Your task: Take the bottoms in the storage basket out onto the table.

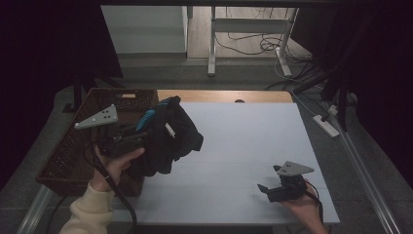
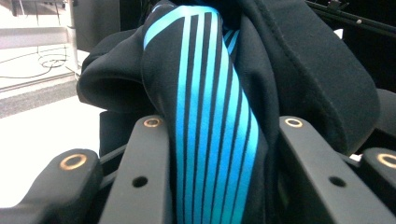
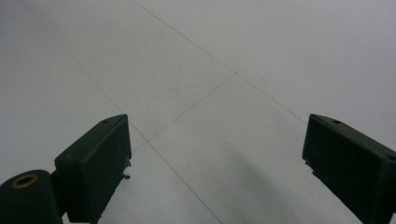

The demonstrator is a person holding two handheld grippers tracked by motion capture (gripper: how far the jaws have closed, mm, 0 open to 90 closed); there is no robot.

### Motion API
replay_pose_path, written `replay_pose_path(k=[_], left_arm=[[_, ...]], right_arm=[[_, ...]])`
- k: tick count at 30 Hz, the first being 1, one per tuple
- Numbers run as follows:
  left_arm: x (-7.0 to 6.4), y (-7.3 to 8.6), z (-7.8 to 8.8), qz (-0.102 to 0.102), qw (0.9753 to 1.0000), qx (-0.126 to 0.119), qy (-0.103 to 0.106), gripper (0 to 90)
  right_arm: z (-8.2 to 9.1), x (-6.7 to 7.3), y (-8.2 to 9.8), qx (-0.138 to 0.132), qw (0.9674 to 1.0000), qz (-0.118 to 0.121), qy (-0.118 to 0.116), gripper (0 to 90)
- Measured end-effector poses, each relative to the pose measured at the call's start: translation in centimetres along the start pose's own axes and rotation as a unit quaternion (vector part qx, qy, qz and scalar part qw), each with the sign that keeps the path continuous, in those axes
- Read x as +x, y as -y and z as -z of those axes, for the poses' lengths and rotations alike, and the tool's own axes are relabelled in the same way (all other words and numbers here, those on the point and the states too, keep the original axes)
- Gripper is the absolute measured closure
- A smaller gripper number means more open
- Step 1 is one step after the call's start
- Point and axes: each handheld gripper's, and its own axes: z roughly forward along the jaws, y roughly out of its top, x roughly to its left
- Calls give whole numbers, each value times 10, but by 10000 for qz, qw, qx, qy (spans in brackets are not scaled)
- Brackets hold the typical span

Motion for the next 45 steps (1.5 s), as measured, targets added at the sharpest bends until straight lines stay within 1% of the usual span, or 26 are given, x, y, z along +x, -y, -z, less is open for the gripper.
replay_pose_path(k=[9,17,20,21,24,27,28,30,32,37,40,45], left_arm=[[-3,-1,-8,-17,10000,30,53,692],[-5,-3,-21,-38,9999,107,97,692],[-7,-5,-32,-66,9997,157,159,692],[-7,-5,-32,-66,9997,157,159,692],[-10,-8,-42,-121,9995,228,198,692],[-12,-10,-45,-163,9994,234,219,692],[-14,-14,-49,-193,9993,217,255,692],[-16,-16,-51,-204,9992,212,281,692],[-19,-19,-56,-257,9988,228,336,692],[-21,-19,-59,-266,9986,258,374,692],[-20,-16,-64,-229,9985,309,398,691],[-18,-12,-68,-199,9983,390,382,690]], right_arm=[[0,0,0,-3,10000,-5,1,78],[1,0,1,-12,10000,-28,24,78],[1,-1,1,16,10000,-38,34,78],[1,-1,1,16,10000,-38,34,78],[1,-1,1,-24,10000,-50,35,78],[1,-1,1,-23,10000,-45,34,78],[1,-1,1,-19,10000,-50,39,78],[1,-1,1,-2,10000,-38,47,78],[2,-1,1,-16,10000,-36,42,78],[1,-1,2,-27,10000,-53,47,78],[1,-1,1,4,10000,-40,50,78],[1,-1,1,9,10000,-42,58,78]])
